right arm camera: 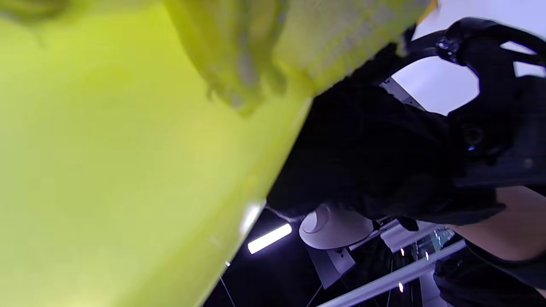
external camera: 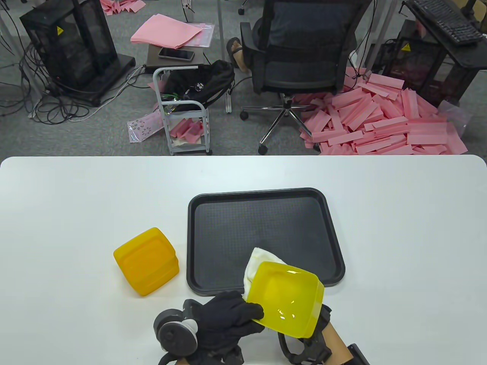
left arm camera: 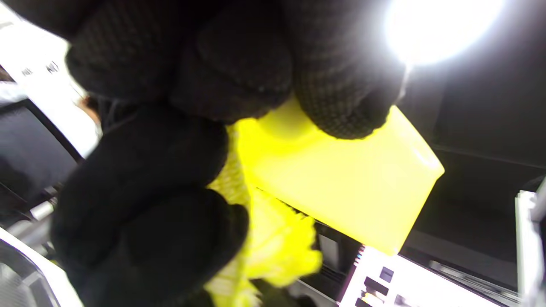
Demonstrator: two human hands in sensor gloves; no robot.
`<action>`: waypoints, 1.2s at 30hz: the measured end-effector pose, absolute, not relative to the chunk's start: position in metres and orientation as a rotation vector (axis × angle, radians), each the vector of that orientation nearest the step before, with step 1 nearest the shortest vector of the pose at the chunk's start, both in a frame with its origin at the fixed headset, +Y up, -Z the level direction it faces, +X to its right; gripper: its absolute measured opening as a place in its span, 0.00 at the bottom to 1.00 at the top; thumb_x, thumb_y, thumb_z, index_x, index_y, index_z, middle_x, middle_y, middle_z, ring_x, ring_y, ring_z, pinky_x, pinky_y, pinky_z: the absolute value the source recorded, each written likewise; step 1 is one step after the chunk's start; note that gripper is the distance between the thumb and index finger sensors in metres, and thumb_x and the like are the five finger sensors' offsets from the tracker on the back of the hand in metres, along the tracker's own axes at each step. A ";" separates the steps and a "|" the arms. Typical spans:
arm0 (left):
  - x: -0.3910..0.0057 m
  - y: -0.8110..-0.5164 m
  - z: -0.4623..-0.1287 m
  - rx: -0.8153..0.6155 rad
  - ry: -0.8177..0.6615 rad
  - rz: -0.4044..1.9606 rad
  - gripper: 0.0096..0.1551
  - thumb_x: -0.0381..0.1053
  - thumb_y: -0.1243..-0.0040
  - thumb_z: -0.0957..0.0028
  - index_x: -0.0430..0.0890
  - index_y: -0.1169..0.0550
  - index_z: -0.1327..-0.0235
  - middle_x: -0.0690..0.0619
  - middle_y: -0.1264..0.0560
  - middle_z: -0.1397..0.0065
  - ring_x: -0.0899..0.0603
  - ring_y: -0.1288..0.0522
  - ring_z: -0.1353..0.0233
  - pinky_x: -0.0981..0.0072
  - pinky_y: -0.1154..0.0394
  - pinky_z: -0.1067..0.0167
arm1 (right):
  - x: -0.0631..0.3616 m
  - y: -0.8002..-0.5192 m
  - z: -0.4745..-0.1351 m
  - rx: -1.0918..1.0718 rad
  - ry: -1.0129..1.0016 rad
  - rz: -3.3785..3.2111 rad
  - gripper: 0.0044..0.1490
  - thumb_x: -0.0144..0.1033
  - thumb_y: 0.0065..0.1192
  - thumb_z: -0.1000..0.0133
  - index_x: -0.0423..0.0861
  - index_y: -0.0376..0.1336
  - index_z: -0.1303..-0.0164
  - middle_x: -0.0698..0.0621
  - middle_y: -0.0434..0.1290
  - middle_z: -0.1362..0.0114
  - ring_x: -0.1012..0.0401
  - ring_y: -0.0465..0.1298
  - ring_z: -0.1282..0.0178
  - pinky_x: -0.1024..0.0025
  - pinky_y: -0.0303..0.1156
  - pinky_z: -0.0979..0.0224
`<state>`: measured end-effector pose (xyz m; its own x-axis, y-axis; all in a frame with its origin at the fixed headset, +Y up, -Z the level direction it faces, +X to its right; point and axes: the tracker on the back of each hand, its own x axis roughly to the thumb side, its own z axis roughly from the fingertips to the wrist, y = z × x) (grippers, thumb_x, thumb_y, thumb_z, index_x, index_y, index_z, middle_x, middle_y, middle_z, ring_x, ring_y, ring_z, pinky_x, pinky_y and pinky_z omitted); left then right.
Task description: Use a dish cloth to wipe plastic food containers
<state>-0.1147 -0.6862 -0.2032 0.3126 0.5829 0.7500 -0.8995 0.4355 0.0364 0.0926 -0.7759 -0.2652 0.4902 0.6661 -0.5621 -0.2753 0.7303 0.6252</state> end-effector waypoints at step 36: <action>-0.150 -0.712 -0.233 0.548 -0.376 0.935 0.22 0.61 0.30 0.57 0.51 0.11 0.58 0.53 0.12 0.70 0.43 0.15 0.64 0.52 0.19 0.65 | 0.140 -0.771 -0.278 0.220 0.389 1.145 0.39 0.57 0.40 0.28 0.44 0.41 0.16 0.55 0.70 0.33 0.52 0.77 0.44 0.65 0.79 0.45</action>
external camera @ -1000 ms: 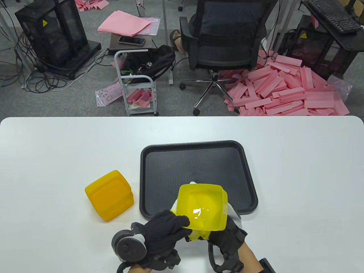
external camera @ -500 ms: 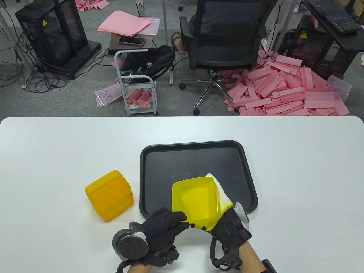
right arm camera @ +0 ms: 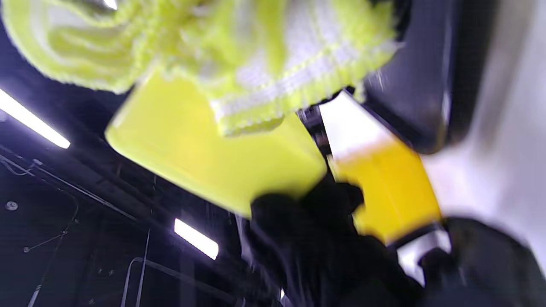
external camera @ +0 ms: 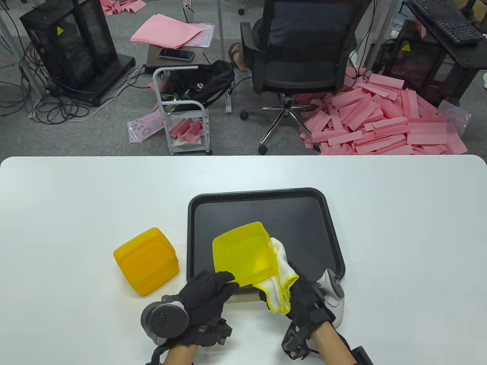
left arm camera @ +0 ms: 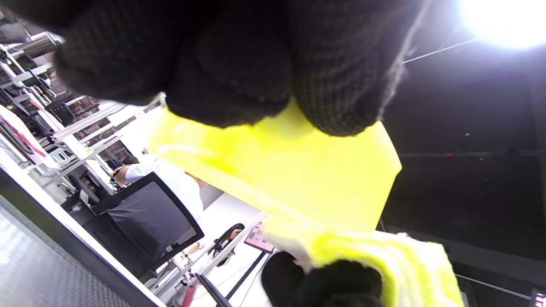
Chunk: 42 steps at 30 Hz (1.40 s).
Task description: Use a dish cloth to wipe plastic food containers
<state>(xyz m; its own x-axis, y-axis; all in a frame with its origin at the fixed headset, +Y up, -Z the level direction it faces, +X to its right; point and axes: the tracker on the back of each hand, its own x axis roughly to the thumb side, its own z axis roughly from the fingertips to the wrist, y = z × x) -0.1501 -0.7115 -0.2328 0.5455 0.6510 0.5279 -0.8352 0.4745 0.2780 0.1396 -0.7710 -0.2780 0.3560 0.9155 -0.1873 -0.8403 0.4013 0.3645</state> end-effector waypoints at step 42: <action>-0.146 -0.725 -0.239 0.371 -0.250 1.038 0.25 0.56 0.41 0.49 0.43 0.12 0.51 0.52 0.11 0.70 0.43 0.14 0.65 0.54 0.18 0.68 | 0.078 -0.710 -0.230 0.836 -0.733 2.484 0.42 0.57 0.60 0.39 0.46 0.50 0.24 0.54 0.75 0.43 0.52 0.81 0.55 0.65 0.82 0.58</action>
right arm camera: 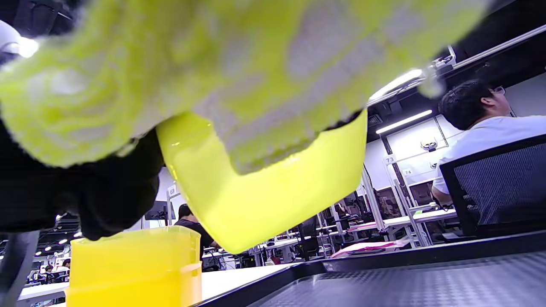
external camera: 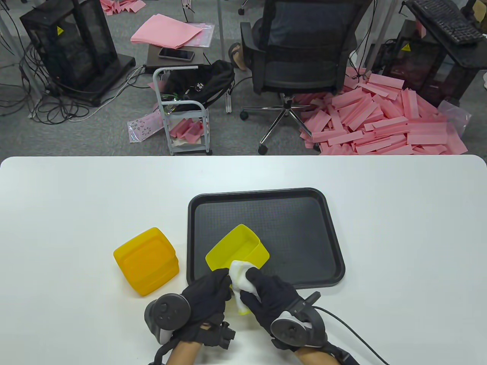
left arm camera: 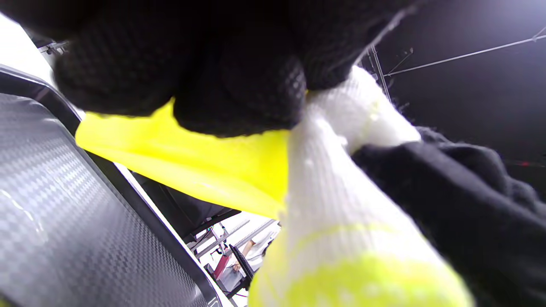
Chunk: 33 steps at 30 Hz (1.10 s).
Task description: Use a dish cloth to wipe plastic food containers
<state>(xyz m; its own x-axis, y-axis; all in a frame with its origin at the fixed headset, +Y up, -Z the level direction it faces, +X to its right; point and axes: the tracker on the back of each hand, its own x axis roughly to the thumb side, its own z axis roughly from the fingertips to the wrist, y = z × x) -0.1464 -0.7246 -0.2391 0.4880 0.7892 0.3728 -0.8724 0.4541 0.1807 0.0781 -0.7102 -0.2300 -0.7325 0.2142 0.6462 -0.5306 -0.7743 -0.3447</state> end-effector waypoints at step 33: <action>-0.247 -0.646 -0.221 0.469 -0.113 0.591 0.21 0.56 0.28 0.54 0.52 0.11 0.49 0.46 0.14 0.57 0.36 0.18 0.53 0.45 0.22 0.57 | 0.173 -0.717 -0.279 0.333 -0.500 2.339 0.38 0.55 0.54 0.37 0.45 0.51 0.23 0.52 0.76 0.41 0.49 0.80 0.53 0.61 0.81 0.56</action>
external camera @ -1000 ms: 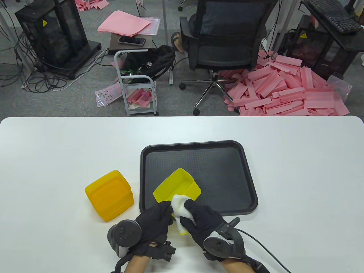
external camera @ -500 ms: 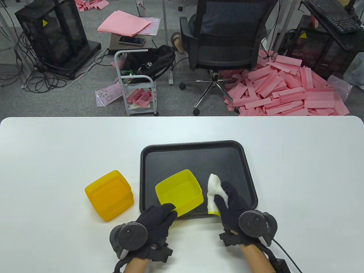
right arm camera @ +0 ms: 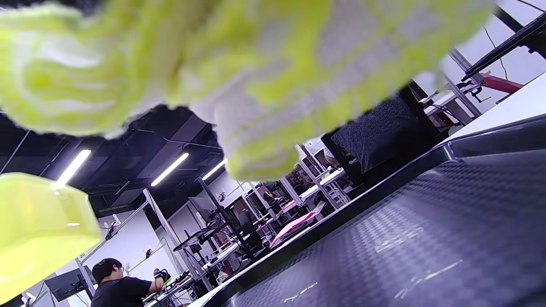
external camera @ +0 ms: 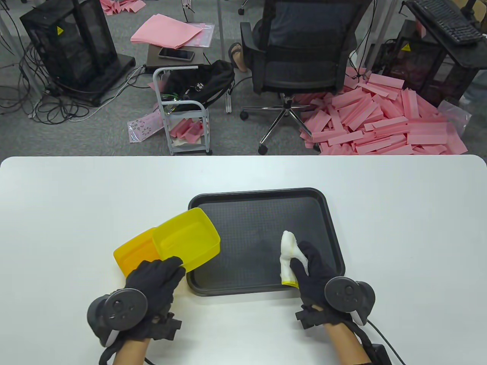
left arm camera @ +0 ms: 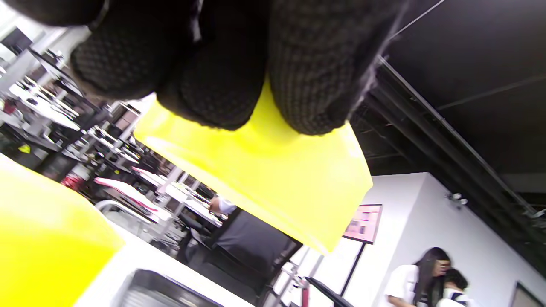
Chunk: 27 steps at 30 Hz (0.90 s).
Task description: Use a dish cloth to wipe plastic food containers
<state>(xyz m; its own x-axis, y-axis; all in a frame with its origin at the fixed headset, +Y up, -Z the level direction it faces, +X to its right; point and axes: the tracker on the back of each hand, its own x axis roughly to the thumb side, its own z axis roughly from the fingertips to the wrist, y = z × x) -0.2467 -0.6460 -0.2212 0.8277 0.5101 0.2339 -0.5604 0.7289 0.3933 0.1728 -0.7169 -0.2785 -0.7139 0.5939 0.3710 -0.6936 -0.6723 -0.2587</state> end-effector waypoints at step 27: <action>-0.309 -0.680 -0.228 0.355 0.080 0.445 0.21 0.56 0.30 0.53 0.53 0.12 0.48 0.46 0.14 0.55 0.36 0.18 0.51 0.46 0.22 0.55 | 0.173 -0.718 -0.281 0.330 -0.462 2.370 0.38 0.54 0.53 0.37 0.45 0.52 0.23 0.52 0.76 0.40 0.49 0.80 0.53 0.61 0.80 0.56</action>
<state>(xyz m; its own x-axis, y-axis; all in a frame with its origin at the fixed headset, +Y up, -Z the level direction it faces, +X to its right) -0.3086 -0.6801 -0.2281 0.9004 0.4351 0.0016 -0.4076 0.8422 0.3530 0.1731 -0.7179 -0.2808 -0.7293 0.5848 0.3550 -0.6754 -0.6983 -0.2372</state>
